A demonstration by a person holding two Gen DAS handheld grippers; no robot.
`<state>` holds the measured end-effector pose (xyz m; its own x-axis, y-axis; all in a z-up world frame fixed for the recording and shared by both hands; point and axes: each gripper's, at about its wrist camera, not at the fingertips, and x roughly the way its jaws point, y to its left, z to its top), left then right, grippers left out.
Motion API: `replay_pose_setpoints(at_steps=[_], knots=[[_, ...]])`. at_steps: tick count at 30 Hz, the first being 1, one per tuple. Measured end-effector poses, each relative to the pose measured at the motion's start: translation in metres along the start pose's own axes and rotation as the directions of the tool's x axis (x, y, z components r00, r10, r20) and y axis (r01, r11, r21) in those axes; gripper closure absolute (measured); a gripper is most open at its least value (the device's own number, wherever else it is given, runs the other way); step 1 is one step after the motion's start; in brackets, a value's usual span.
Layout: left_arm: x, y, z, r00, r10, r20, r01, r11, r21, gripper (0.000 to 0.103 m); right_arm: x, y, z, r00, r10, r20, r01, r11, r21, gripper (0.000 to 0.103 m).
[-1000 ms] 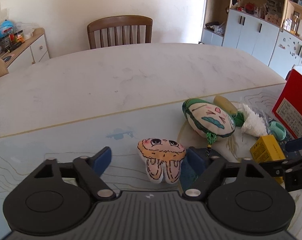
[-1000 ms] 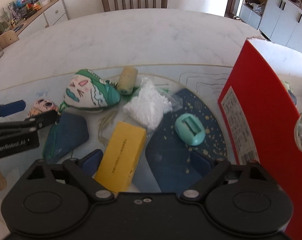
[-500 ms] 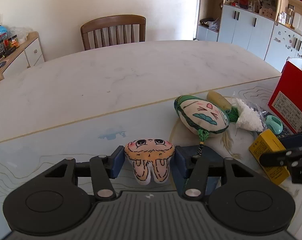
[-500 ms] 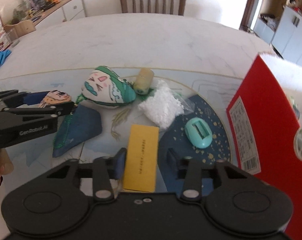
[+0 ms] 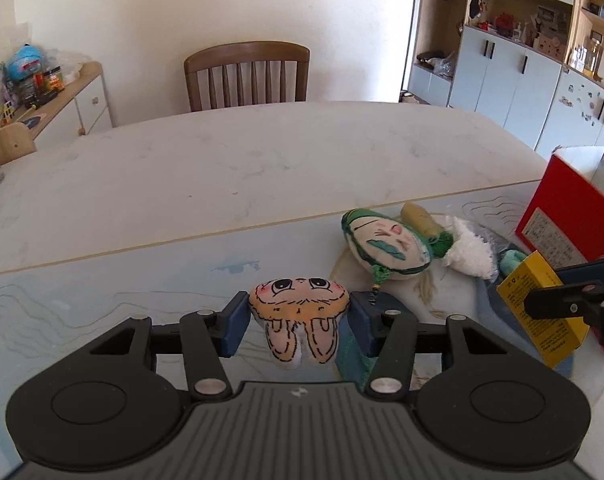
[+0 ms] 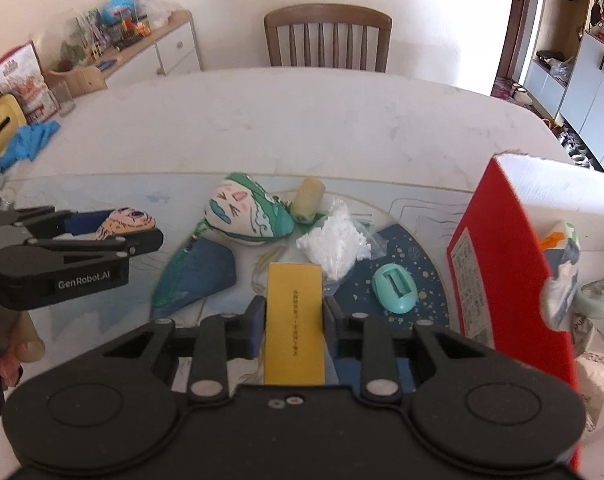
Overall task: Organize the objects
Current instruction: 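Carry the cartoon plush and yellow box over the red box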
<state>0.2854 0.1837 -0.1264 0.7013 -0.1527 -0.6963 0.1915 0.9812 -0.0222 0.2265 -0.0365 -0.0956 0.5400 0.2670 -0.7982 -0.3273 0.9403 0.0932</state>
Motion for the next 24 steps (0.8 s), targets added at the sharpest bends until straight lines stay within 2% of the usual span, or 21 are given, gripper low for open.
replay_pose_setpoints(at_steps=[4, 13, 24], knots=[[-0.019, -0.009, 0.006, 1.000, 0.014, 0.021, -0.014, 1.000, 0.003, 0.050, -0.019, -0.007, 0.000, 0.999, 0.029, 0.012, -0.029, 1.000, 0.008, 0.075], [-0.058, -0.045, 0.030, 0.997, -0.037, 0.065, 0.037, 0.999, -0.003, 0.050, -0.061, -0.039, 0.001, 0.998, 0.041, 0.045, -0.043, 0.999, 0.033, 0.075], [-0.081, -0.133, 0.050, 0.987, -0.127, 0.097, 0.121, 0.991, 0.062, 0.050, -0.103, -0.106, -0.004, 0.995, 0.021, 0.098, -0.032, 0.994, 0.107, 0.075]])
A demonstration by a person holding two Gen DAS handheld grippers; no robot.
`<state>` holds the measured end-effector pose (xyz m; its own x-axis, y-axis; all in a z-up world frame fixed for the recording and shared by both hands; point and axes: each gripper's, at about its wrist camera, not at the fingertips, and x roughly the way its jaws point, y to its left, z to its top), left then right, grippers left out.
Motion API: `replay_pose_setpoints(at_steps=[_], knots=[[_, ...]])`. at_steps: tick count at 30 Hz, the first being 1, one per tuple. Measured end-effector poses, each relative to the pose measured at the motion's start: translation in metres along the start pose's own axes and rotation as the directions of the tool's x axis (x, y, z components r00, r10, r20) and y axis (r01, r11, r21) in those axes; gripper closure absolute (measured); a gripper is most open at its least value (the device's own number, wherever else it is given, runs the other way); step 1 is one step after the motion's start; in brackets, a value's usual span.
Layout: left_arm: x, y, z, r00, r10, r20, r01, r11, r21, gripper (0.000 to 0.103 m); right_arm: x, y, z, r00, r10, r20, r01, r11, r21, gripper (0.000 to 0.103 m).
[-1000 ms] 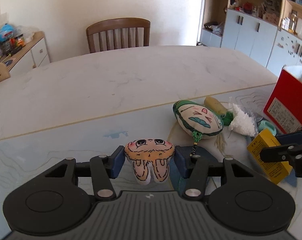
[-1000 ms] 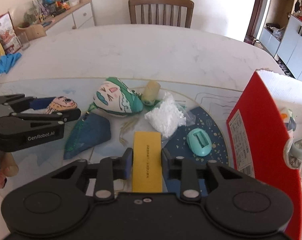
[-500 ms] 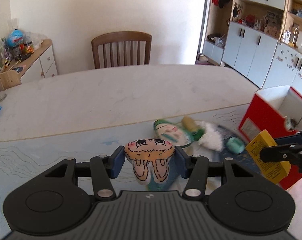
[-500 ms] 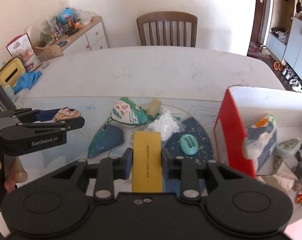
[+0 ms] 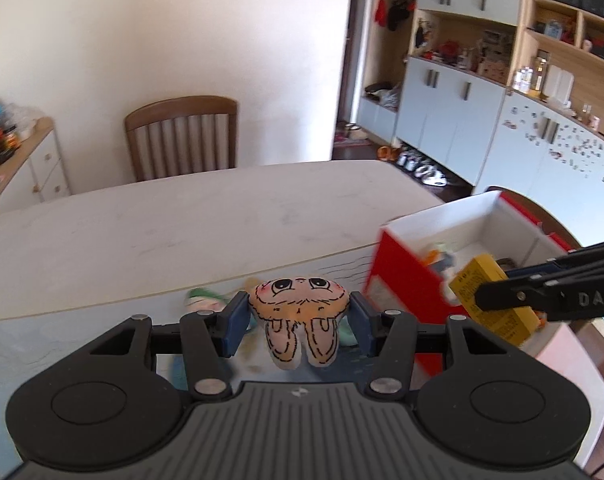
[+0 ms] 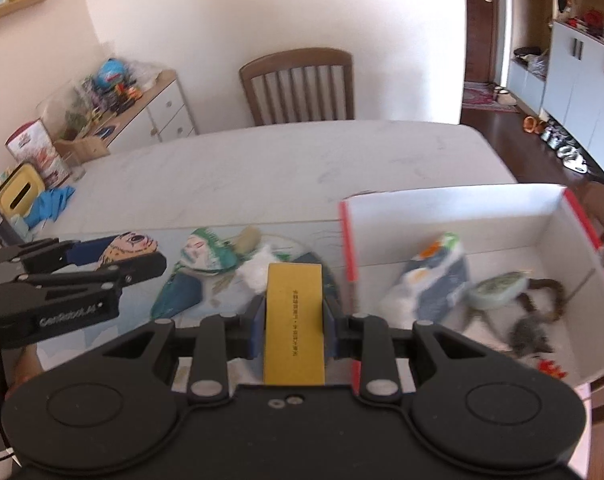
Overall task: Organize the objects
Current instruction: 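Carry the cartoon plush and yellow box over the red box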
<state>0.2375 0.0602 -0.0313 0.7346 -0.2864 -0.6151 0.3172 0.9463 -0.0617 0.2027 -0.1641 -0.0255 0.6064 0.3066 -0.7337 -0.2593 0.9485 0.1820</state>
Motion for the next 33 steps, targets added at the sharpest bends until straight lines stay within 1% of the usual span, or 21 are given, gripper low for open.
replay_pose_setpoints(at_steps=[6, 13, 17, 22, 28, 33], knots=[[0.011, -0.050, 0.009, 0.999, -0.048, 0.000, 0.048, 0.998, 0.042, 0.050, -0.016, -0.044, -0.001, 0.999, -0.037, 0.021, 0.036, 0.999, 0.037, 0.075], [0.028, -0.108, 0.018, 0.996, -0.090, -0.004, 0.090, 0.992, 0.092, 0.050, -0.030, -0.091, -0.007, 0.996, -0.077, 0.035, 0.076, 0.996, 0.049, 0.075], [0.042, -0.138, 0.019, 0.994, -0.111, -0.024, 0.113, 0.987, 0.112, 0.050, -0.037, -0.119, -0.008, 0.994, -0.097, 0.040, 0.095, 0.994, 0.055, 0.075], [0.061, -0.164, 0.020, 0.991, -0.117, -0.060, 0.123, 0.986, 0.111, 0.050, -0.037, -0.145, -0.010, 0.993, -0.109, 0.036, 0.107, 0.992, 0.061, 0.075], [0.086, -0.192, 0.022, 0.988, -0.117, -0.097, 0.128, 0.984, 0.125, 0.050, -0.030, -0.170, -0.006, 0.995, -0.094, 0.025, 0.092, 0.994, 0.061, 0.075], [0.112, -0.201, 0.028, 0.984, -0.111, -0.138, 0.127, 0.986, 0.111, 0.050, -0.013, -0.185, 0.004, 0.996, -0.090, 0.015, 0.089, 0.995, 0.048, 0.075]])
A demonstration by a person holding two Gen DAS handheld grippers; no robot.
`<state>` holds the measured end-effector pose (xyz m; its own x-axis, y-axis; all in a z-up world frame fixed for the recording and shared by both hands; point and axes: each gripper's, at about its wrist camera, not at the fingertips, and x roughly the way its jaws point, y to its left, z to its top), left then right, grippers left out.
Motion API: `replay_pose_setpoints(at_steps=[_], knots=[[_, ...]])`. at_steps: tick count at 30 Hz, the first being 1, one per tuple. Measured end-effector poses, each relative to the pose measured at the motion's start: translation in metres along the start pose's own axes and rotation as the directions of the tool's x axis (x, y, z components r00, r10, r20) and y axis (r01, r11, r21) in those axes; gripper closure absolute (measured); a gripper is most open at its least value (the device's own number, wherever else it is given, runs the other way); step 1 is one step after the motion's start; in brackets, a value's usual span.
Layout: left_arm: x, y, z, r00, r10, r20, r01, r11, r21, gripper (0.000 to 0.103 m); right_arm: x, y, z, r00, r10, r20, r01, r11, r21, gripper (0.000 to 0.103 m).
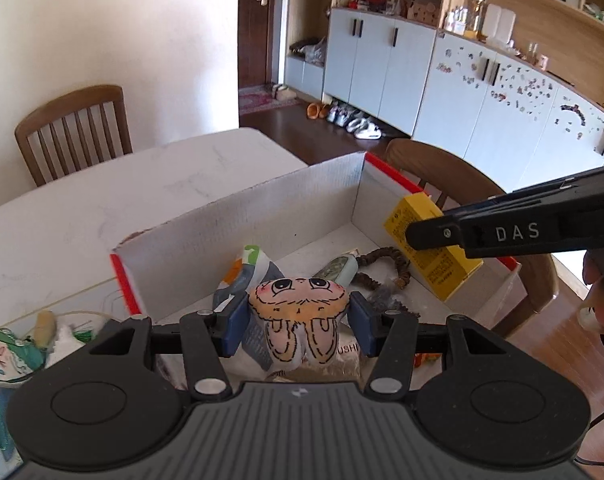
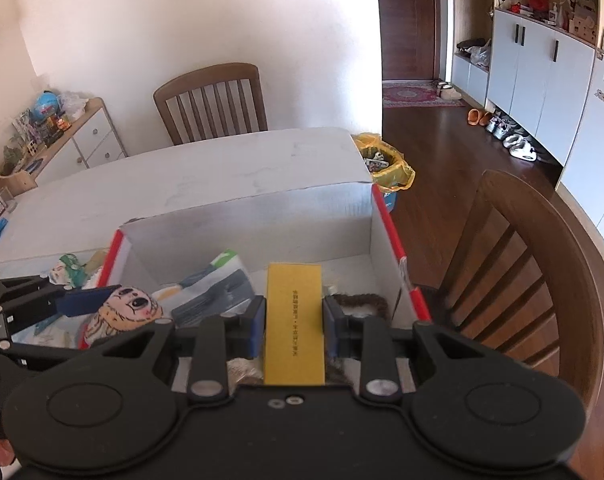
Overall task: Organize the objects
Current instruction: 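Carry the cartoon plush and yellow box over the red box, then lower plush and yellow box into the box and open both tools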
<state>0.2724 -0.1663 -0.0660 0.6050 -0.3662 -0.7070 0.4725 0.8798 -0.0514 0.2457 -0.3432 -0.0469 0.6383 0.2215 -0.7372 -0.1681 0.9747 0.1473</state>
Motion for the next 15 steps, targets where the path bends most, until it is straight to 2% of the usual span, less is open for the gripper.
replay_pose_setpoints(at_steps=[5, 15], knots=[[0.025, -0.001, 0.004, 0.999, 0.028, -0.043, -0.028, 1.000, 0.006, 0.050, 0.023, -0.007, 0.011, 1.000, -0.014, -0.013, 0.014, 1.000, -0.027, 0.075], [0.058, -0.004, 0.008, 0.988, 0.067, -0.137, -0.062, 0.997, 0.038, 0.050, 0.066, -0.013, 0.016, 0.995, -0.027, -0.101, 0.022, 0.998, -0.052, 0.075]])
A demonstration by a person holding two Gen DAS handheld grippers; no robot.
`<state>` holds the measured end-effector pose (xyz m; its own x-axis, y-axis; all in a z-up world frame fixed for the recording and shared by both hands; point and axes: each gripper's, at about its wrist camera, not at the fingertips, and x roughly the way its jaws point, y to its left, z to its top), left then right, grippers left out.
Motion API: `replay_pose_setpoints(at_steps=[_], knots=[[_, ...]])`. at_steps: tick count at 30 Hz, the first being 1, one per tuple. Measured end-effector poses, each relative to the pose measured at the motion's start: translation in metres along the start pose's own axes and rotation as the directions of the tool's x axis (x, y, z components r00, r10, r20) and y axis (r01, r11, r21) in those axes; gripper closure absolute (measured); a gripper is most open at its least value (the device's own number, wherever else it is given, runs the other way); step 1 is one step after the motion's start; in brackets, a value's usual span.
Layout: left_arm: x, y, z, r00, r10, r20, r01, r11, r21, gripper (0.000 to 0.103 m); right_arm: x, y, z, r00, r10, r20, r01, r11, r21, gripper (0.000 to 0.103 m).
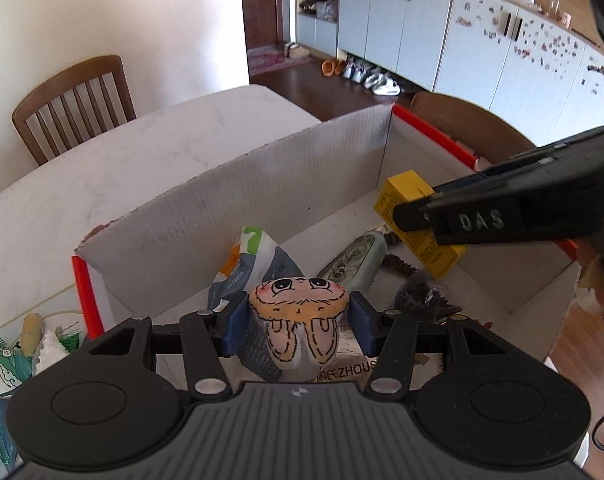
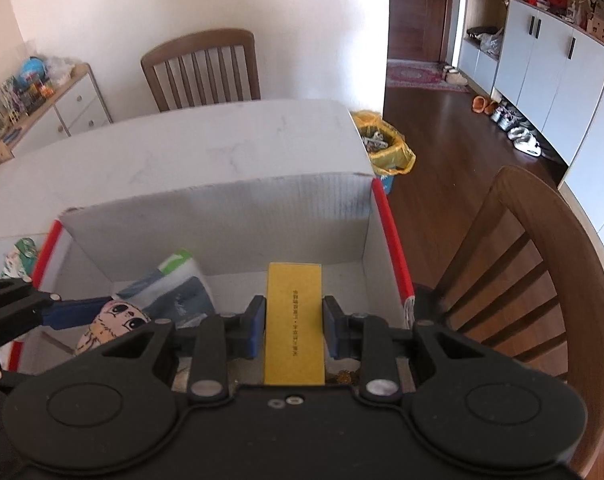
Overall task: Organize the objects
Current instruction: 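Lower plush and yellow box into the box and open both tools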
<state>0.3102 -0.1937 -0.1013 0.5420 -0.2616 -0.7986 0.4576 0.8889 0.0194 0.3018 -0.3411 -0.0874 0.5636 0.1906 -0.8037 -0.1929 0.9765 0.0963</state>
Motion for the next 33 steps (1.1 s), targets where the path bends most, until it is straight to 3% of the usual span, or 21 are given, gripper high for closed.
replay_pose_setpoints(at_steps=[9, 23, 26, 33], knots=[[0.020, 0.002, 0.005, 0.996, 0.004, -0.084, -0.003, 1.000, 0.002, 0.050, 0.009, 0.006, -0.019, 0.998, -0.003, -0.069, -0.002, 0.998, -0.062, 0.075], [0.042, 0.007, 0.009, 0.976, -0.046, -0.215, 0.040, 0.999, -0.031, 0.048, 0.015, 0.004, -0.020, 0.996, 0.011, -0.088, -0.018, 0.996, -0.085, 0.074], [0.040, 0.009, 0.009, 0.977, -0.038, -0.209, 0.031, 0.999, -0.039, 0.040, 0.011, 0.005, -0.019, 0.997, 0.012, -0.080, -0.019, 0.995, -0.095, 0.072], [0.023, 0.004, 0.005, 0.989, -0.030, -0.146, 0.026, 0.999, -0.024, 0.033, -0.002, 0.000, -0.019, 0.998, 0.030, -0.060, -0.036, 0.995, -0.089, 0.069]])
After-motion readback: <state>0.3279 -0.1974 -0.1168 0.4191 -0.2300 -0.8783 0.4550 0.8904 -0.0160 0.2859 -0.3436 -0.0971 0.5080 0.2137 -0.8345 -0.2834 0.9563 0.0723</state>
